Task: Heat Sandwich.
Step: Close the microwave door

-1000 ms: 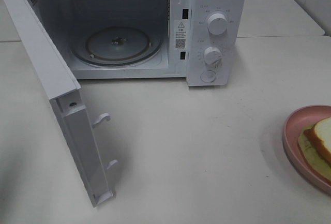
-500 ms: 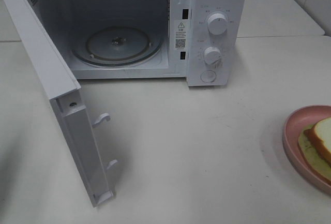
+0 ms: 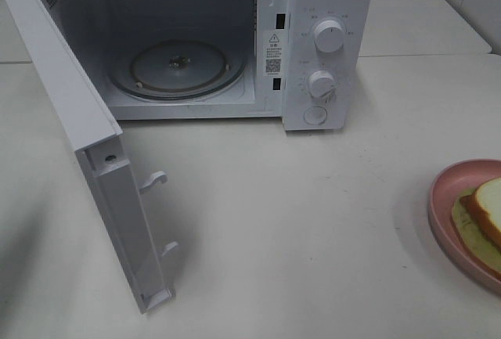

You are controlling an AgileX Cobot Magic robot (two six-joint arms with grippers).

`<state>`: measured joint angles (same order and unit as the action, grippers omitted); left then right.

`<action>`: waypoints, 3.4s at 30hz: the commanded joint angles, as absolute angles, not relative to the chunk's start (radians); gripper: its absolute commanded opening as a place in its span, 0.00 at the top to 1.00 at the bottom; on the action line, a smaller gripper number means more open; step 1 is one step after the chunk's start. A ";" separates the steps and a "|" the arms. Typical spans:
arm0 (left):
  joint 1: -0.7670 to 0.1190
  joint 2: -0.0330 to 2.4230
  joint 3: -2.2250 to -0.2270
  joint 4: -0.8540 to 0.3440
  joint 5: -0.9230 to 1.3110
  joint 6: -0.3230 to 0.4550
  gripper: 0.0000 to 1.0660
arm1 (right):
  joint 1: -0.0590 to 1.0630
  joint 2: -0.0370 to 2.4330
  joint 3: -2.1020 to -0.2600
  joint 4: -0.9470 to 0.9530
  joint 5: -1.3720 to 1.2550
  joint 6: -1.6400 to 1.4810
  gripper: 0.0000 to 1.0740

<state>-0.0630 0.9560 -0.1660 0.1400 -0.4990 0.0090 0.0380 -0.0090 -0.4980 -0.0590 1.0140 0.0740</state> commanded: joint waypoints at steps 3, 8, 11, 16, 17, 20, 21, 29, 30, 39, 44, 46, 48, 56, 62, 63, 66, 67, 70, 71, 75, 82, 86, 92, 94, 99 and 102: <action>-0.110 1.086 -0.207 0.208 -0.607 0.000 1.00 | 0.030 -0.031 -0.495 -0.059 0.998 0.065 0.30; -0.164 1.210 -0.224 0.303 -0.679 -0.008 1.00 | 0.030 -0.031 -0.495 -0.059 0.998 0.065 0.30; -0.197 1.271 -0.224 0.342 -0.745 -0.008 1.00 | 0.030 -0.031 -0.495 -0.059 0.998 0.065 0.30; -0.252 1.369 -0.226 0.334 -0.855 -0.008 1.00 | 0.030 -0.031 -0.495 -0.059 0.998 0.065 0.30; -0.274 1.407 -0.235 0.321 -0.875 -0.006 1.00 | 0.030 -0.031 -0.495 -0.059 0.998 0.065 0.30; -0.297 1.436 -0.248 0.307 -0.883 -0.005 1.00 | 0.030 -0.031 -0.495 -0.059 0.998 0.065 0.30; -0.323 1.459 -0.263 0.284 -0.885 0.000 1.00 | 0.030 -0.031 -0.495 -0.059 0.998 0.065 0.30; -0.439 1.519 -0.342 0.095 -0.890 0.028 1.00 | 0.030 -0.031 -0.495 -0.059 0.998 0.065 0.30; -0.480 1.539 -0.368 0.030 -0.889 0.063 1.00 | 0.030 -0.031 -0.495 -0.059 0.998 0.065 0.30; -0.609 1.645 -0.485 -0.222 -0.890 0.142 1.00 | 0.030 -0.031 -0.495 -0.059 0.998 0.065 0.30; -0.640 1.710 -0.557 -0.239 -0.889 0.142 1.00 | 0.030 -0.031 -0.495 -0.059 0.998 0.065 0.30; -0.645 1.720 -0.569 -0.239 -0.888 0.142 1.00 | 0.030 -0.031 -0.495 -0.059 0.998 0.065 0.30; -0.662 1.757 -0.609 -0.256 -0.887 0.142 1.00 | 0.030 -0.031 -0.495 -0.059 0.998 0.065 0.30; -0.717 1.847 -0.734 -0.406 -0.882 0.237 1.00 | 0.030 -0.031 -0.495 -0.059 0.998 0.065 0.30; -0.728 1.905 -0.837 -0.508 -0.872 0.280 1.00 | 0.030 -0.031 -0.495 -0.059 0.998 0.065 0.30; -0.728 1.910 -0.850 -0.523 -0.871 0.291 1.00 | 0.030 -0.031 -0.495 -0.059 0.998 0.065 0.30; -0.728 1.928 -0.888 -0.558 -0.859 0.330 1.00 | 0.030 -0.031 -0.495 -0.059 0.998 0.065 0.30; -0.728 1.932 -0.903 -0.565 -0.854 0.341 1.00 | 0.030 -0.031 -0.495 -0.059 0.998 0.065 0.30; -0.728 1.943 -0.927 -0.574 -0.844 0.353 1.00 | 0.030 -0.031 -0.495 -0.059 0.998 0.065 0.30; -0.728 1.955 -0.955 -0.589 -0.834 0.366 1.00 | 0.030 -0.031 -0.495 -0.059 0.998 0.065 0.30; -0.725 1.985 -1.008 -0.629 -0.825 0.399 1.00 | 0.030 -0.031 -0.495 -0.059 0.998 0.065 0.30; -0.713 2.029 -1.082 -0.651 -0.803 0.428 1.00 | 0.030 -0.031 -0.495 -0.059 0.998 0.065 0.30; -0.689 2.045 -1.122 -0.651 -0.761 0.427 1.00 | 0.030 -0.031 -0.495 -0.059 0.998 0.065 0.30; -0.707 2.006 -1.091 -0.637 -0.746 0.427 1.00 | 0.030 -0.031 -0.495 -0.059 0.998 0.065 0.30; -0.731 1.968 -1.039 -0.639 -0.748 0.427 1.00 | 0.030 -0.031 -0.495 -0.059 0.998 0.065 0.30; -0.761 1.880 -0.921 -0.641 -0.737 0.425 1.00 | 0.030 -0.031 -0.495 -0.059 0.998 0.065 0.30; -0.768 1.809 -0.855 -0.648 -0.680 0.419 0.99 | 0.030 -0.031 -0.495 -0.059 0.998 0.065 0.30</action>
<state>-0.7620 1.8500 -0.8820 -0.6370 -0.7020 0.4290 0.0380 -0.0090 -0.4980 -0.0590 1.0140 0.0740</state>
